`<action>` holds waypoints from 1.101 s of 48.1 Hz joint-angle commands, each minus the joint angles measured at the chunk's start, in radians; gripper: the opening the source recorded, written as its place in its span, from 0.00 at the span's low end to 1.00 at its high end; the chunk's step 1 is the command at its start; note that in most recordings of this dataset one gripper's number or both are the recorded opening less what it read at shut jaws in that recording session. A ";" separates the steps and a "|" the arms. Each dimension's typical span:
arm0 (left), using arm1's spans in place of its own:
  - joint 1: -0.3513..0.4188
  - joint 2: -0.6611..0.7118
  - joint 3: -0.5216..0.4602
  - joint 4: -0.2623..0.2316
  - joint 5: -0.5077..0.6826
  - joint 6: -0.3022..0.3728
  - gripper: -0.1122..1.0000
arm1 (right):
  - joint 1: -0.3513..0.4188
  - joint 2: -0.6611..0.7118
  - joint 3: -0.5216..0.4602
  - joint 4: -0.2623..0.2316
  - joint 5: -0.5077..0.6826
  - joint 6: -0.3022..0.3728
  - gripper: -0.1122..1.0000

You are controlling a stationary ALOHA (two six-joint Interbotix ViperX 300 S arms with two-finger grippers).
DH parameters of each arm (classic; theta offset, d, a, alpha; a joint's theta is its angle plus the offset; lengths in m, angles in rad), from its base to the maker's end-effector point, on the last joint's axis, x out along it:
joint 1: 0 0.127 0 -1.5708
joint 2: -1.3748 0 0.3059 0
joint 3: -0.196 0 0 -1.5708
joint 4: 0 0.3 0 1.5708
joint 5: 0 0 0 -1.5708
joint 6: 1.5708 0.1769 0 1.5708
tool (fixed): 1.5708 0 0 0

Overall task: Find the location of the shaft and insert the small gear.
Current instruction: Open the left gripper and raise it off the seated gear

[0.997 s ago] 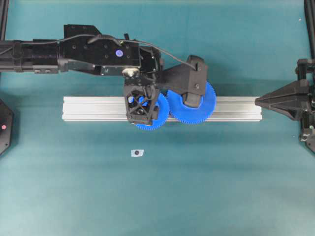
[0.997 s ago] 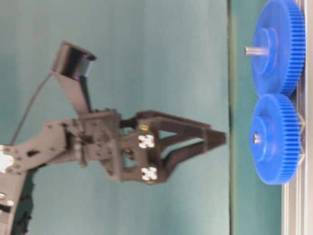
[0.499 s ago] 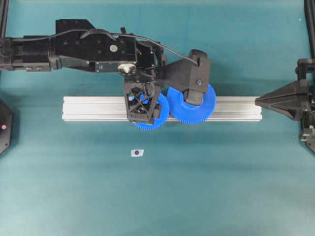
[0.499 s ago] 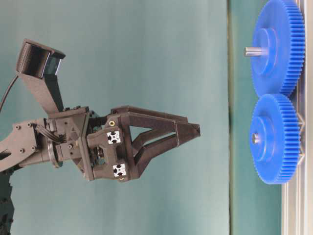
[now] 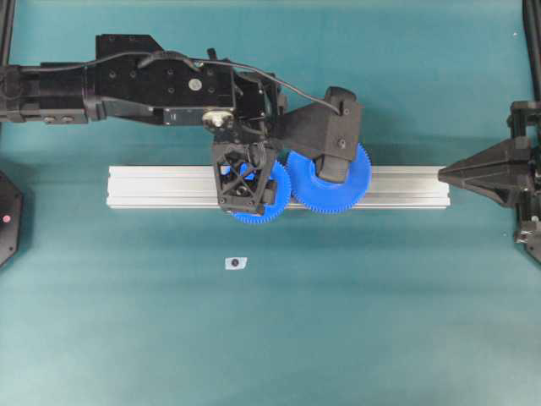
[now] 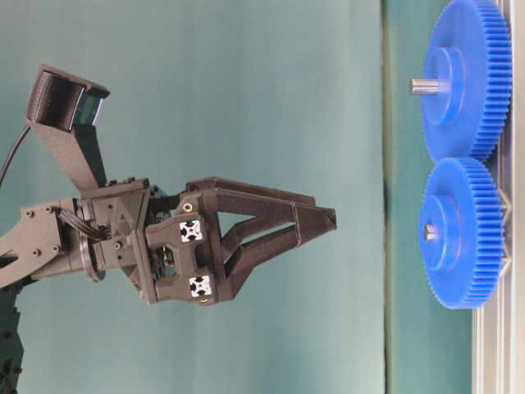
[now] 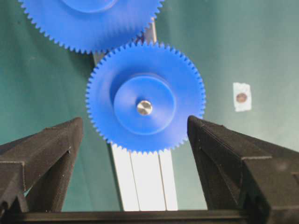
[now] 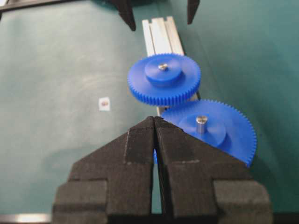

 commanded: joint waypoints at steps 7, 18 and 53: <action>-0.009 -0.043 -0.021 0.002 0.002 -0.029 0.87 | -0.003 0.005 -0.009 0.002 -0.005 0.008 0.11; -0.012 -0.057 -0.023 0.002 0.040 -0.054 0.87 | -0.003 0.005 -0.009 0.002 -0.005 0.008 0.11; -0.032 -0.061 -0.032 0.002 0.046 -0.064 0.87 | -0.003 -0.006 -0.006 0.002 0.005 0.017 0.11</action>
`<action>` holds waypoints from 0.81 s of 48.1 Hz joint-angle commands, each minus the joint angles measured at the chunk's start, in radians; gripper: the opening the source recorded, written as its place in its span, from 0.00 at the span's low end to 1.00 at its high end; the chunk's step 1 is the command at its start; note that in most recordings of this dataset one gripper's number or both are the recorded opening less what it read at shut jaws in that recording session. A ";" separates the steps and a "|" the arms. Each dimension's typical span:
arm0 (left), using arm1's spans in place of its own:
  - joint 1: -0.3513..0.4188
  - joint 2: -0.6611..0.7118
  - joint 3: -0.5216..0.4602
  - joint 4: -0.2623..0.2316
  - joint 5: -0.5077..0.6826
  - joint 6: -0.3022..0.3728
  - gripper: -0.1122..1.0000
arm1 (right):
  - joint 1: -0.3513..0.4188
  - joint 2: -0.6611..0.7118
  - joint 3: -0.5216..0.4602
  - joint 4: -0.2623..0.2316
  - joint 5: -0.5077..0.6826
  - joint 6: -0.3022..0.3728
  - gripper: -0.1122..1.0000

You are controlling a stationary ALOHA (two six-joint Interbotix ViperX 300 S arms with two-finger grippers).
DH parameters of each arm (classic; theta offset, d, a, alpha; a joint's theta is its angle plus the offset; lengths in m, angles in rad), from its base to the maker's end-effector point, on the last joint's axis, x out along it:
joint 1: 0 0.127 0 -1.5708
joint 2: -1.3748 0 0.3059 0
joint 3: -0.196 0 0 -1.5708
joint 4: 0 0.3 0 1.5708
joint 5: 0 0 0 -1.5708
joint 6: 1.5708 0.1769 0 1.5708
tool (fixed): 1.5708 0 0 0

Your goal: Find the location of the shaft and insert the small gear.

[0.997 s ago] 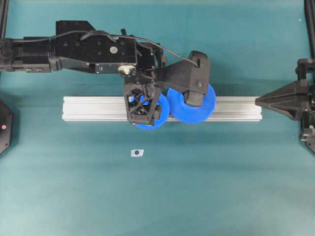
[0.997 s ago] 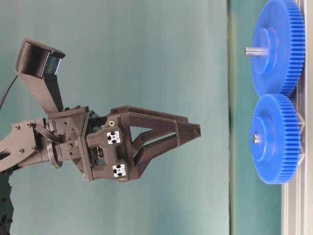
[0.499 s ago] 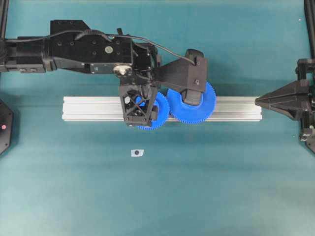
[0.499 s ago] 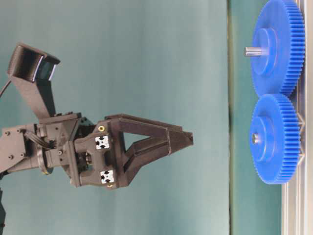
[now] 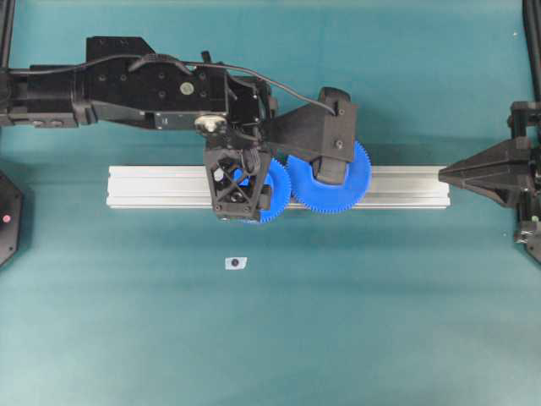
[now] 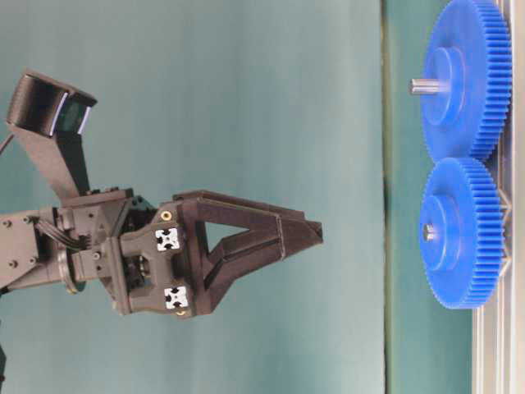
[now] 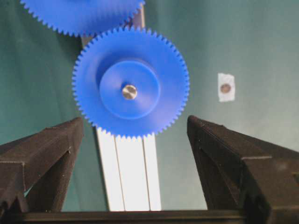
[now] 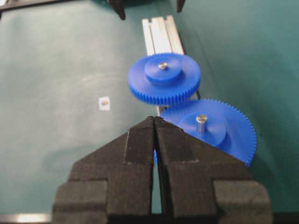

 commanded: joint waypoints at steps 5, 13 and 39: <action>-0.012 -0.040 -0.031 0.003 -0.003 0.000 0.87 | -0.003 -0.008 -0.011 0.002 0.028 0.014 0.11; -0.012 -0.048 -0.035 0.003 -0.003 0.000 0.87 | -0.003 -0.028 -0.009 0.003 0.048 0.014 0.11; -0.018 -0.055 -0.058 0.003 -0.002 -0.032 0.87 | -0.003 -0.035 -0.003 0.002 0.049 0.014 0.11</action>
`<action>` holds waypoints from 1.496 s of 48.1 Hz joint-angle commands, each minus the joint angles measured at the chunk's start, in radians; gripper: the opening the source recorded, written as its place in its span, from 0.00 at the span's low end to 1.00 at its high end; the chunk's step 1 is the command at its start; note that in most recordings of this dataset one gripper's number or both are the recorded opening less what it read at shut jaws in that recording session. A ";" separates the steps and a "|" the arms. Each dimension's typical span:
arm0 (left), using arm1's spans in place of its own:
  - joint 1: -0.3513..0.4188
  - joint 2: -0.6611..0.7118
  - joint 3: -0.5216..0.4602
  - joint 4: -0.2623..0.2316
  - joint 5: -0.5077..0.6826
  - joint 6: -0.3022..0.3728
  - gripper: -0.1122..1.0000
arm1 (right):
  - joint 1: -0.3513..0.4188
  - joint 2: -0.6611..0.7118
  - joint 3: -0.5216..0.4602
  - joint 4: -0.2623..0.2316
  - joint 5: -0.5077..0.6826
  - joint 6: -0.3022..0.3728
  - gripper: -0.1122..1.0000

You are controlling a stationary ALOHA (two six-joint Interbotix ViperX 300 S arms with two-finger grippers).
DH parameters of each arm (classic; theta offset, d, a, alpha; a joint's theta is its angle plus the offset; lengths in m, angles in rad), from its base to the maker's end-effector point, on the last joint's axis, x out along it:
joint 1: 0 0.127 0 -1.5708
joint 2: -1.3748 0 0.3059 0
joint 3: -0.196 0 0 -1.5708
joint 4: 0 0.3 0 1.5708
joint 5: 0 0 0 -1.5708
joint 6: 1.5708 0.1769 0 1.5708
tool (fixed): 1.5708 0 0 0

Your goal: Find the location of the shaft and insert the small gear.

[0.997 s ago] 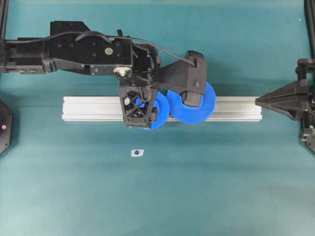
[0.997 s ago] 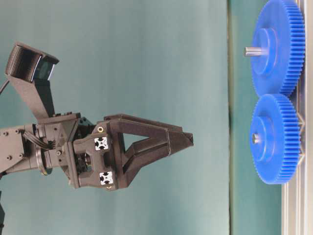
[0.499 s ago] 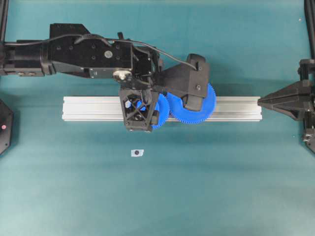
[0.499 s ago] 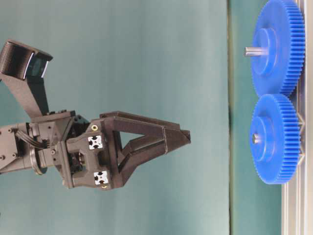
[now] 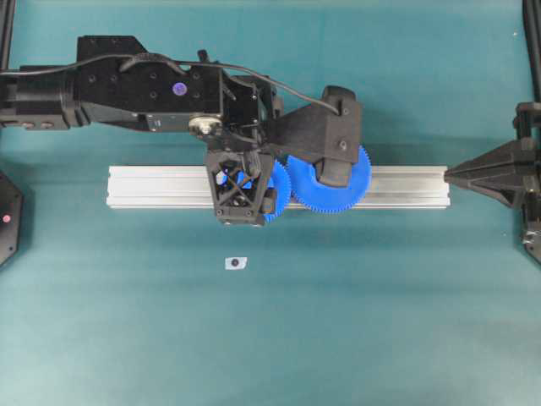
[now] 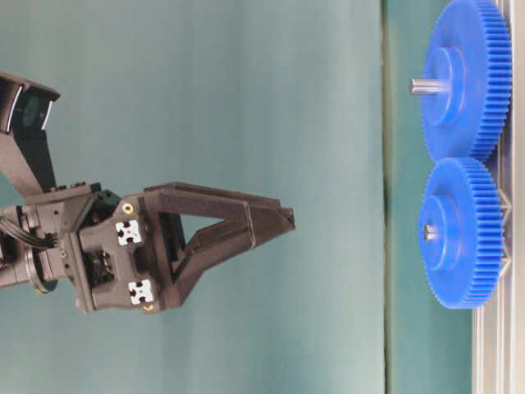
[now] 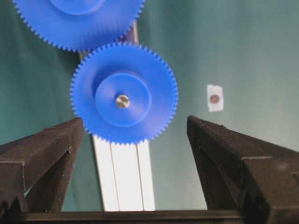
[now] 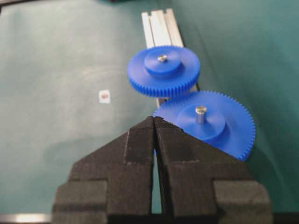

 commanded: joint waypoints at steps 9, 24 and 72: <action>-0.005 -0.041 -0.026 0.003 -0.003 -0.005 0.87 | -0.002 0.006 -0.008 0.002 -0.005 0.012 0.11; -0.005 -0.041 -0.021 0.003 -0.002 -0.008 0.87 | -0.002 0.006 -0.008 0.002 -0.003 0.012 0.11; -0.006 -0.034 -0.021 0.003 0.021 -0.006 0.87 | -0.002 0.006 -0.008 0.002 -0.003 0.014 0.11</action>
